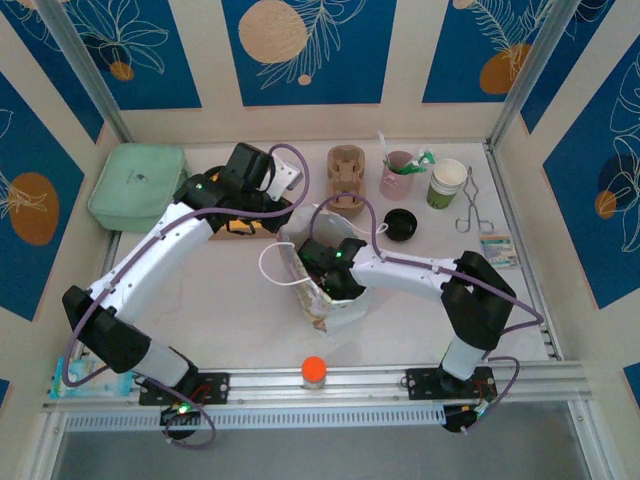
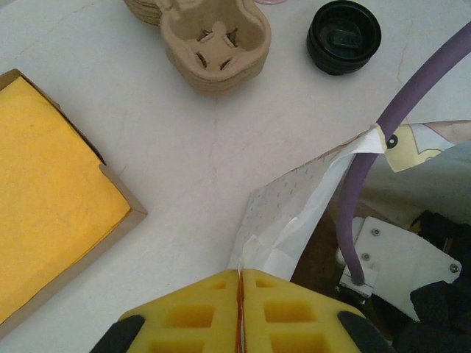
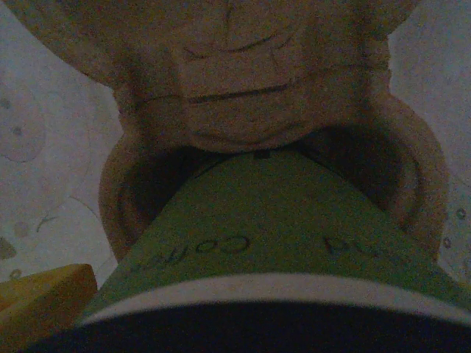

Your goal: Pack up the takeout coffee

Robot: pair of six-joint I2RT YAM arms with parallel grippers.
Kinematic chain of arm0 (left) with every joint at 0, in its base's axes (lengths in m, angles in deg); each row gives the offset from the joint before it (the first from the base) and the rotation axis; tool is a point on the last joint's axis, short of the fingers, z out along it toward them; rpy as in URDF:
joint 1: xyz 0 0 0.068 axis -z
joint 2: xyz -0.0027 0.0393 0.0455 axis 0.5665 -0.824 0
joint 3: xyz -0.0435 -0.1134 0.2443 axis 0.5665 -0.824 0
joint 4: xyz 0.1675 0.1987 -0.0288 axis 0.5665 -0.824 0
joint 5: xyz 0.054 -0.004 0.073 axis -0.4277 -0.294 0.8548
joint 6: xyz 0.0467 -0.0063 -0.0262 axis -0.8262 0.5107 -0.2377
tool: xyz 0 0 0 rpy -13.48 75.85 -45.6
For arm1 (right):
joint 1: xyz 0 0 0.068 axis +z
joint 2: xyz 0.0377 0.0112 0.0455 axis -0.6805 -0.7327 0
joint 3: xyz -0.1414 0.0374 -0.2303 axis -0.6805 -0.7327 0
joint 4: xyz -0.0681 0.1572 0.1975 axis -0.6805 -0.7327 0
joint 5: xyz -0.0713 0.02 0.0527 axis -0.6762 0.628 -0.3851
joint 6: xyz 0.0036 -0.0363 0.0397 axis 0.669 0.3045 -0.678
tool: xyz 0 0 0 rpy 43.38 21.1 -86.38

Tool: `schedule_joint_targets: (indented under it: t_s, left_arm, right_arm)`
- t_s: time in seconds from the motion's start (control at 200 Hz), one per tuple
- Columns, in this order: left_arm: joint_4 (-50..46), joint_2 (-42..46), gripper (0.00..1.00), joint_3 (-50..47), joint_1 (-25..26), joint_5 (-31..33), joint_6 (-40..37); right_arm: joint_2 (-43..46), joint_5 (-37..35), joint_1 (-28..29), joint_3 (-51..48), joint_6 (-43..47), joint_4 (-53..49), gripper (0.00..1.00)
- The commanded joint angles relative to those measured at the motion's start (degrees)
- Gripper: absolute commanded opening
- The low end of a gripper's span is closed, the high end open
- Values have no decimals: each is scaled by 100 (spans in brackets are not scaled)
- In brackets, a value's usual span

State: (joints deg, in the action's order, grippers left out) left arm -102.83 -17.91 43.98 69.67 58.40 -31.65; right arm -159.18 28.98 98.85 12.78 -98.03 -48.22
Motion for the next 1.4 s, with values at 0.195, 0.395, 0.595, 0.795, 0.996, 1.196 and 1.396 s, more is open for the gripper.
schedule_joint_targets:
  t_s: [0.195,0.395,0.595,0.795,0.996,1.196,1.396]
  left_arm:
    - [35,99,10,74,0,82,-8]
    - [23,90,10,82,0,109,-23]
    - [18,82,10,82,0,115,-30]
    - [-15,132,10,120,8,110,-8]
    - [-50,271,12,166,24,110,27]
    - [-77,369,18,211,46,192,36]
    - [-79,459,32,249,70,210,54]
  right_arm:
    - [-1172,106,-75,-736,277,1282,99]
    - [-1480,161,-131,-673,353,1343,99]
    - [-1305,170,-112,-587,395,1151,99]
    - [-931,214,-73,-453,380,781,99]
    - [-491,285,-56,-214,335,360,99]
    - [-223,224,-51,149,340,-186,99]
    - [-59,161,-52,448,348,-582,99]
